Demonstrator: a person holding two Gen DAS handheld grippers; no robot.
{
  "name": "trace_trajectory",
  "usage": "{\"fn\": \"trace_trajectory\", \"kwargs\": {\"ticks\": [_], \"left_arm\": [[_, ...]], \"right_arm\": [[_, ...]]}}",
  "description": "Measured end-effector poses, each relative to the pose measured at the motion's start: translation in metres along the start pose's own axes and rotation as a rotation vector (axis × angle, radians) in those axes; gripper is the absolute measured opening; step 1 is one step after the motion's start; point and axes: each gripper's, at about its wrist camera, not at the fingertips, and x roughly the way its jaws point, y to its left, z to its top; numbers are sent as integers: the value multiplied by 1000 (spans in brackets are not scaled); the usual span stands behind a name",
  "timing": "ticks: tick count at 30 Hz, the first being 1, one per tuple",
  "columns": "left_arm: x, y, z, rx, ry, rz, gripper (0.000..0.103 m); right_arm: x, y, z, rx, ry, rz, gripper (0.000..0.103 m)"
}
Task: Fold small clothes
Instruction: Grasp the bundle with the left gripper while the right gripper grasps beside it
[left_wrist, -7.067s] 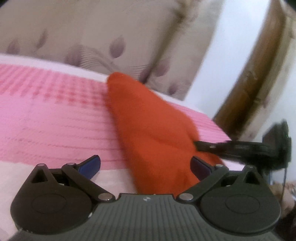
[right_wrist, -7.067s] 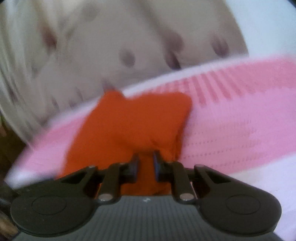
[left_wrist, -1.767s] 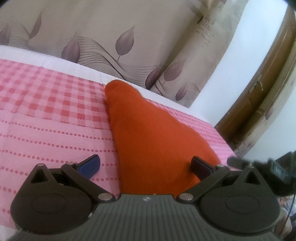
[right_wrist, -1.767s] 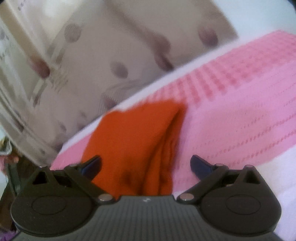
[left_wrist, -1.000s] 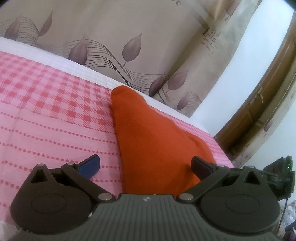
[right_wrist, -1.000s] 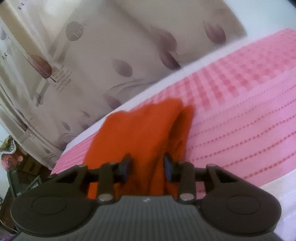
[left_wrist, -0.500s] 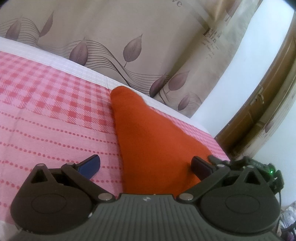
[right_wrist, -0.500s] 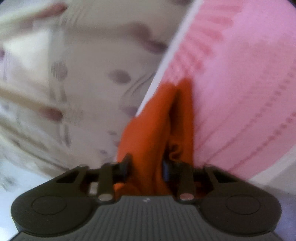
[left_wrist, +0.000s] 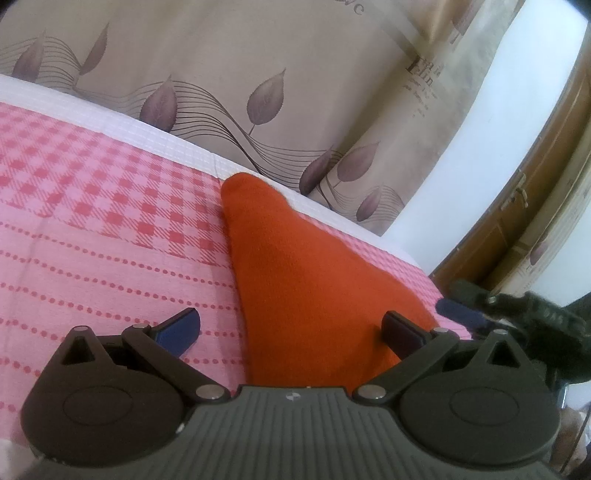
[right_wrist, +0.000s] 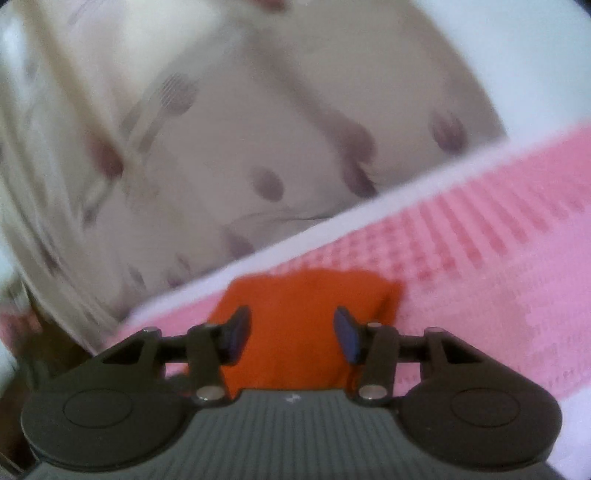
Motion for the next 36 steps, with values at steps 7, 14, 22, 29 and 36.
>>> {"fn": "trace_trajectory", "kwargs": {"ticks": [7, 14, 22, 29, 36], "left_arm": [[0, -3, 0, 16, 1, 2, 103], [1, -5, -2, 36, 2, 3, 103], [6, -12, -2, 79, 28, 35, 103], [11, -21, -6, 146, 45, 90, 103], [12, -24, -9, 172, 49, 116, 103]], "right_arm": [[19, 16, -43, -350, 76, -160, 44], [6, 4, -28, -156, 56, -108, 56], [15, -41, -15, 116, 139, -17, 83], [39, -37, -15, 48, 203, 51, 84], [58, -24, -11, -27, 231, 72, 84]]}}
